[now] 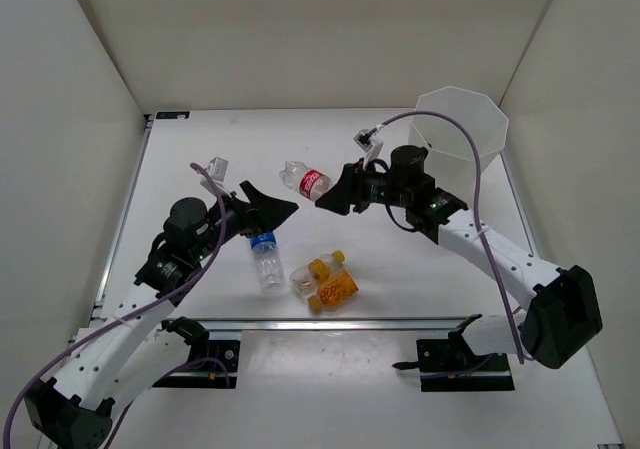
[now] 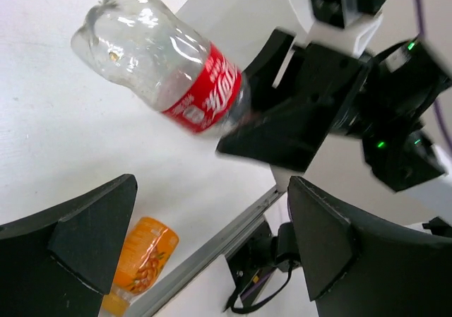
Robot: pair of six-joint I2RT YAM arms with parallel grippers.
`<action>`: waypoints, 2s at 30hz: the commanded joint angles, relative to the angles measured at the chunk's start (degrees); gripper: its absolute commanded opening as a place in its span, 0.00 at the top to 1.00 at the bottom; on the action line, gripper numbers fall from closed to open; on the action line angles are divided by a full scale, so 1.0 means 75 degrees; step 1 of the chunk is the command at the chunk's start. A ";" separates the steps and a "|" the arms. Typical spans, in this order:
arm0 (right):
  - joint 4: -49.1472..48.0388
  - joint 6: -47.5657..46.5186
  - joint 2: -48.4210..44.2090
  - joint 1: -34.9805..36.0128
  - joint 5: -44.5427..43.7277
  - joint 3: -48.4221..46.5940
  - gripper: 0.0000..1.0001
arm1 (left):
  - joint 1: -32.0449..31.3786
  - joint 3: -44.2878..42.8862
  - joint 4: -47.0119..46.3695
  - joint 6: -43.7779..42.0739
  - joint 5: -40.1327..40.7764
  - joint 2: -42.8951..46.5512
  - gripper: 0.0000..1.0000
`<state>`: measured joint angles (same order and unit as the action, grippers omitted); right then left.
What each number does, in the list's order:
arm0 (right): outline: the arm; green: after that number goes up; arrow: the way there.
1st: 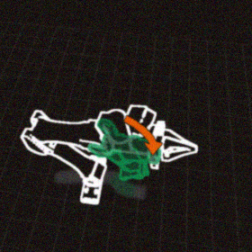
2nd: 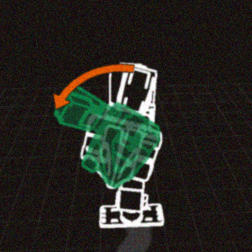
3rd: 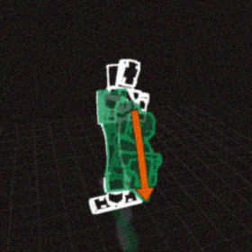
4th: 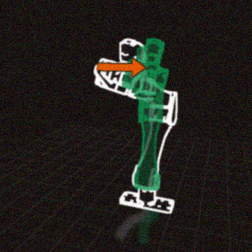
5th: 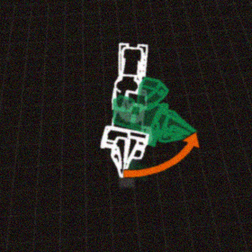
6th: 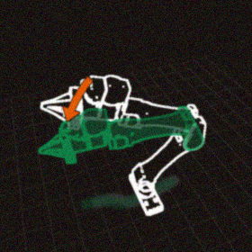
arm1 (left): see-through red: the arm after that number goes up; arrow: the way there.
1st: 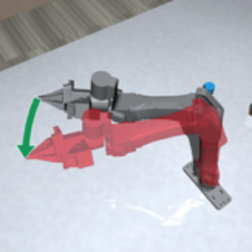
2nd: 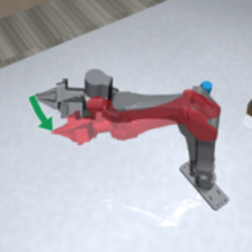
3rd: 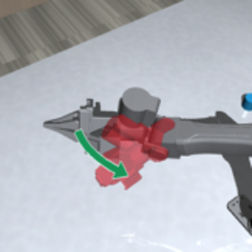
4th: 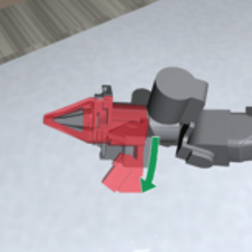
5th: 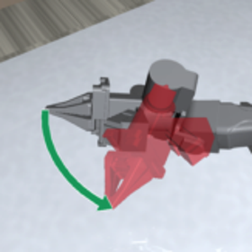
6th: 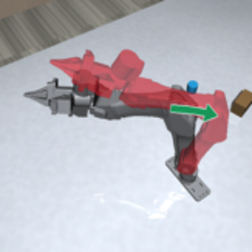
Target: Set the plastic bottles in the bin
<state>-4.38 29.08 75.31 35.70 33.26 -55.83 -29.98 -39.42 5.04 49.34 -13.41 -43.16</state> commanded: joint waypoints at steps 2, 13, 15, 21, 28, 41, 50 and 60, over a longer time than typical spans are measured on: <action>0.1750 -0.0956 -0.0583 -0.0739 -0.0518 -0.1434 1.00 | 0.0316 -0.0544 0.1059 -0.0507 -0.0088 0.0234 0.01; 0.4966 -0.2212 -0.0480 -0.5159 -0.1046 -0.3873 1.00 | 0.1723 -0.0943 0.4765 -0.1469 0.1823 -0.0327 0.01; 0.5189 -0.2564 -0.0315 -0.5007 -0.1760 -0.4295 1.00 | 0.1642 -0.0896 0.4766 -0.1470 0.1986 -0.0468 0.01; 0.5600 -0.3198 0.0095 -0.4143 -0.2159 -0.5024 1.00 | 0.1735 -0.0744 0.4462 -0.1411 0.1929 -0.0691 0.02; 0.5553 -0.3268 0.0482 -0.3273 -0.2536 -0.5247 0.99 | 0.1864 -0.0954 0.4694 -0.1540 0.2139 -0.1065 0.01; 0.4874 -0.2999 0.1443 -0.1480 -0.3191 -0.5352 0.72 | 0.1876 -0.1225 0.4942 -0.1575 0.2573 -0.1383 0.01; 0.5470 -0.2834 0.2146 -0.0917 -0.4024 -0.5681 0.01 | 0.2016 -0.1189 0.5270 -0.1750 0.2831 -0.1347 0.01; 0.5588 -0.2529 0.1993 -0.0823 -0.3944 -0.5551 0.01 | 0.2028 -0.1354 0.5434 -0.1891 0.2948 -0.1383 0.01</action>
<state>37.47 9.02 91.44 29.56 3.49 -95.24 -15.00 -47.27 45.15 35.97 7.75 -54.02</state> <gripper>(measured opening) 0.991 0.988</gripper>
